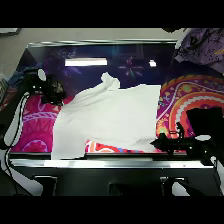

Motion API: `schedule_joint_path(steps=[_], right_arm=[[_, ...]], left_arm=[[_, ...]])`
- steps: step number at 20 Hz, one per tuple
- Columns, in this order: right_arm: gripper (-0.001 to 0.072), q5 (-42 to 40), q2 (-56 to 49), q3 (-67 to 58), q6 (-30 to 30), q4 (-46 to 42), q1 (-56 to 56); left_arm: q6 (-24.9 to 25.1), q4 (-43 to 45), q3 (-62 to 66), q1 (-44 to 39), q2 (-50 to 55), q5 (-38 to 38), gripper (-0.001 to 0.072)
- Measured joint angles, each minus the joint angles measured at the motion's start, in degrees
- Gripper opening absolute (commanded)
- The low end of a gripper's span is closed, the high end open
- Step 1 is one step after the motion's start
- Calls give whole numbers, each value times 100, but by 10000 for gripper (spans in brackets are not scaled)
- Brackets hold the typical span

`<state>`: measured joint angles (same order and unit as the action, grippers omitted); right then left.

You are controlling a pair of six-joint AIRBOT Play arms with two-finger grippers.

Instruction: Fold the clothes and pants, and hang the long-sleeved shirts on hangers.

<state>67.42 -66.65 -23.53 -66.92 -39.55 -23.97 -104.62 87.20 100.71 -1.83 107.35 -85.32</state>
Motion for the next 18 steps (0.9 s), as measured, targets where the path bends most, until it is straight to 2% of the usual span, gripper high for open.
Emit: schedule_joint_path(steps=[4,9,14,18], right_arm=[[28,306,0,-1429,-22,310,0],[28,592,2,-4865,-420,466,0],[29,903,166,-8599,-1038,22,0],[29,964,892,-9770,-1381,-586,0]], left_arm=[[2,0,304,28,-313,-46,16],[157,17,1405,142,-1095,-46,17],[225,92,1875,306,-2857,306,17],[105,369,1744,348,-4513,516,17]])
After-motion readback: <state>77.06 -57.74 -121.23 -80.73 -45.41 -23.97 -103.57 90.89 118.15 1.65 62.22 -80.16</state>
